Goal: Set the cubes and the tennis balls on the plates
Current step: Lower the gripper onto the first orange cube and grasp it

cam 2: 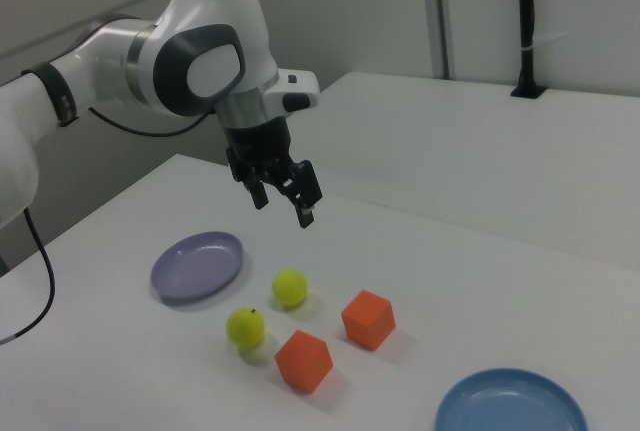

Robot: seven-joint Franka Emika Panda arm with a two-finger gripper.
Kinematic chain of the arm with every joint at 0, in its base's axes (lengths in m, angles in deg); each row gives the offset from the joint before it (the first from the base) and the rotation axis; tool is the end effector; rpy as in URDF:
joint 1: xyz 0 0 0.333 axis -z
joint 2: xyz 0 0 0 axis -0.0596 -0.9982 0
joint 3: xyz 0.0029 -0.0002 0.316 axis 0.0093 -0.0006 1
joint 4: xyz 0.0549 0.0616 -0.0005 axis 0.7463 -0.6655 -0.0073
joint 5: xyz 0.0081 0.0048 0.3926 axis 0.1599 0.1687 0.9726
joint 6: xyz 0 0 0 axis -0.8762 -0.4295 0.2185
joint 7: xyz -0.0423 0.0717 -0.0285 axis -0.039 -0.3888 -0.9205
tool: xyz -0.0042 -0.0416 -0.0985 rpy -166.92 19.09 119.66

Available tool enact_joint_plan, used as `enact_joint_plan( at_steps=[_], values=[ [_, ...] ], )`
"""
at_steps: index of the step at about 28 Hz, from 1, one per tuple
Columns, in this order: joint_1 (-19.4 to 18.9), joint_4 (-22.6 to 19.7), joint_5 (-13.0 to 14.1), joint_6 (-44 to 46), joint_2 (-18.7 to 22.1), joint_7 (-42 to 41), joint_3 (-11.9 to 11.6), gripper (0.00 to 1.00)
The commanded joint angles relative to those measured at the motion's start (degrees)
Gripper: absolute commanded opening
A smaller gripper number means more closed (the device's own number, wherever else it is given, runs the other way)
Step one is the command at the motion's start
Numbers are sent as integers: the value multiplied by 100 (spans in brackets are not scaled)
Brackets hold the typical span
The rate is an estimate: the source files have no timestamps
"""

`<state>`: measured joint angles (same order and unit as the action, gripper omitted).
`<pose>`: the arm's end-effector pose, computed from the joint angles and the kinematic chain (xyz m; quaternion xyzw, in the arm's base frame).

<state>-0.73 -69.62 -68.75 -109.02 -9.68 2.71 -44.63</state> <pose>0.6138 0.0395 0.5879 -0.9999 -0.0065 -0.0119 0.0079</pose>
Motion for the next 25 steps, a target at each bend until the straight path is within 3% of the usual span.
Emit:
enact_joint_plan(
  at_steps=[1,11,16,19,25],
  values=[
    [21,-173,1,-117,2,468,-29,100],
    [188,-183,-78,-776,-578,235,-47,100],
    [144,-279,-473,-1057,-965,-82,-38,100],
    [118,-569,-798,-1347,-1062,-82,-30,100],
    [47,-930,-1097,-1865,-1263,-47,-30,100]
  ],
)
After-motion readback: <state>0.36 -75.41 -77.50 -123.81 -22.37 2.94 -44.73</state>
